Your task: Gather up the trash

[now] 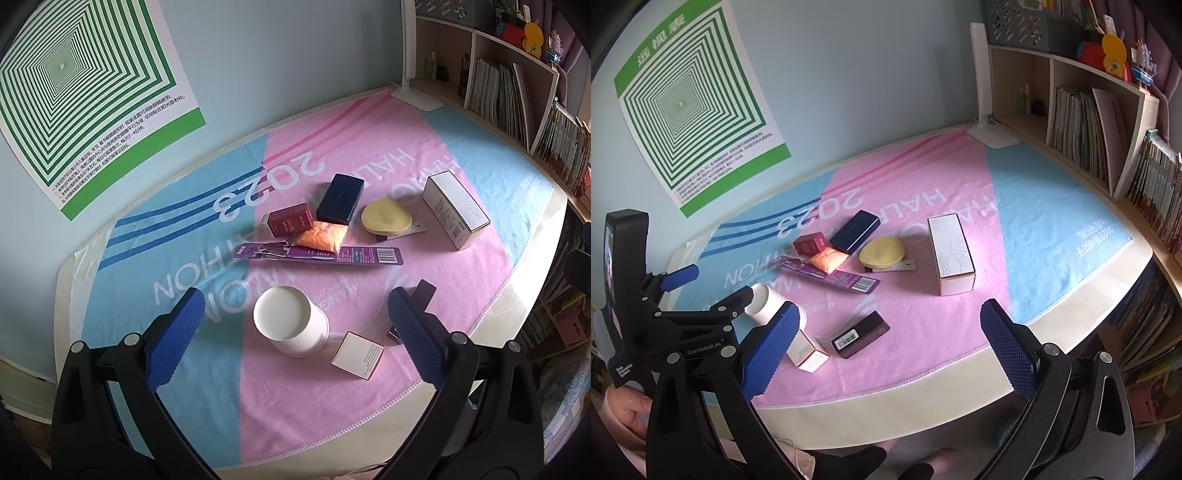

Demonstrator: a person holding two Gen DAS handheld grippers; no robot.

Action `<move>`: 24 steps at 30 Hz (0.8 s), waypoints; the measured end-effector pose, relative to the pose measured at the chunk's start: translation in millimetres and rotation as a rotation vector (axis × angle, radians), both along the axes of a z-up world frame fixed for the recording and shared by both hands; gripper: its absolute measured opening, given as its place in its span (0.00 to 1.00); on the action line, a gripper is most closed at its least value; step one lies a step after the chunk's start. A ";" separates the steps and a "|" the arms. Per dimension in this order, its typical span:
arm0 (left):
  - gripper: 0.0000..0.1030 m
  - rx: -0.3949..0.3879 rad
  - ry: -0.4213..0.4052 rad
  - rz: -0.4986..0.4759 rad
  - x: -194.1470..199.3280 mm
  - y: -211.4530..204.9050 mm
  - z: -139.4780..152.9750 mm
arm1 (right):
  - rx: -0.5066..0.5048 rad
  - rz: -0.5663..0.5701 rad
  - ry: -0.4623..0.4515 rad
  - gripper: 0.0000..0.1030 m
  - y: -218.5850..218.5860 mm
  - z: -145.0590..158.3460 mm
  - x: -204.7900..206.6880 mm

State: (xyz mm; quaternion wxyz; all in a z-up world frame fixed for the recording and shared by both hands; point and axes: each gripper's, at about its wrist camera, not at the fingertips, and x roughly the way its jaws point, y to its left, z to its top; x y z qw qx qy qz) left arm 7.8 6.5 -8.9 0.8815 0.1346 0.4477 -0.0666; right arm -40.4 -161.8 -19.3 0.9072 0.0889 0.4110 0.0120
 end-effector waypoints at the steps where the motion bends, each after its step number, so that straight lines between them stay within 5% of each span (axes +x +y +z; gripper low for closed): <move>1: 0.94 0.000 0.000 -0.001 0.0 0.1 0.0 | -0.001 0.001 0.000 0.94 0.5 0.2 0.1; 24: 0.94 0.000 0.011 -0.002 2.3 0.9 -0.2 | 0.009 0.005 0.015 0.94 0.0 -1.9 4.5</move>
